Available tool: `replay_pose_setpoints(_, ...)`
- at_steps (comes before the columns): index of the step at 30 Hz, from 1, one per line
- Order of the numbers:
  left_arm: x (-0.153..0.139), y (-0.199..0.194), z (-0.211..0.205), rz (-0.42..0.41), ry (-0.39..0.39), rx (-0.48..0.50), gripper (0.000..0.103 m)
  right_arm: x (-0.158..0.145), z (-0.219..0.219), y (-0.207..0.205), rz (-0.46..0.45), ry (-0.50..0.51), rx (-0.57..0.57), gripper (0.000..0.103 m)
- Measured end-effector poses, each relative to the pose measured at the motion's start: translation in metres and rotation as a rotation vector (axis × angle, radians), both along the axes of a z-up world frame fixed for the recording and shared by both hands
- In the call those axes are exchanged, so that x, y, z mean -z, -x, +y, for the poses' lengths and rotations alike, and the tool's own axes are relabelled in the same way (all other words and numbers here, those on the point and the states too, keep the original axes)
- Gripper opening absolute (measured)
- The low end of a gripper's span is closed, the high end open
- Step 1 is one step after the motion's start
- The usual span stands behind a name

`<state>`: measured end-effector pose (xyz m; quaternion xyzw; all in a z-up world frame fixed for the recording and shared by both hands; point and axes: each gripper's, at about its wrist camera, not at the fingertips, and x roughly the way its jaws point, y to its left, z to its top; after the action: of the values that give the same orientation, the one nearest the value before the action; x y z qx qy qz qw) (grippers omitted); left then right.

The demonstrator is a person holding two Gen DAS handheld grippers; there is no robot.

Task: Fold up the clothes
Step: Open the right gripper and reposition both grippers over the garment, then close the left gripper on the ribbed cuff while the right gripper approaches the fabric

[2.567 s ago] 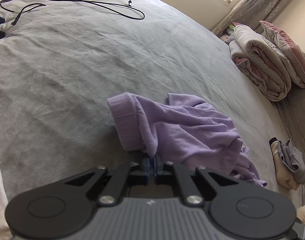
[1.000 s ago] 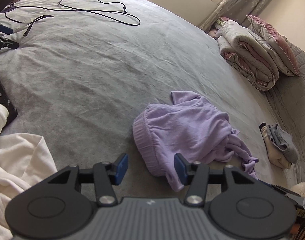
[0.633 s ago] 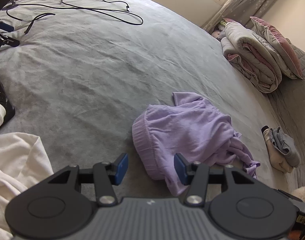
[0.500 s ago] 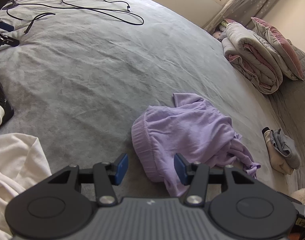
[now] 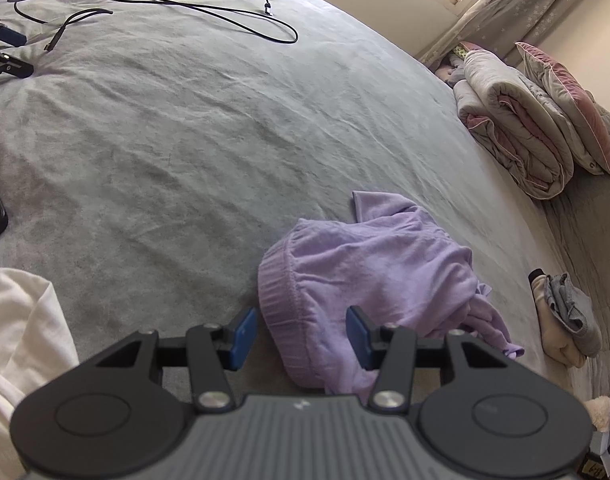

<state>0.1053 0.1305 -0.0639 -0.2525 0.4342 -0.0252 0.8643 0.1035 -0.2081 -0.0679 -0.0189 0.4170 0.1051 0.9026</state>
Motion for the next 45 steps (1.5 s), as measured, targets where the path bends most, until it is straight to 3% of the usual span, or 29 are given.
replay_pose_setpoints(15,0.014,-0.023,0.000,0.017,-0.017,0.028,0.039,0.005,-0.007,-0.006,-0.002,-0.002,-0.027,0.062)
replay_pose_setpoints(22,0.013,-0.020,-0.009,0.004,-0.036,0.058,0.027,0.002,-0.005,-0.006,-0.004,0.006,-0.022,0.063)
replay_pose_setpoints(34,0.011,-0.020,-0.006,-0.004,-0.008,0.033,0.025,-0.014,0.012,-0.015,-0.033,-0.011,-0.058,0.063)
replay_pose_setpoints(45,0.005,-0.023,0.007,-0.023,0.022,0.007,0.025,-0.006,0.026,-0.043,-0.033,0.009,-0.062,0.063)
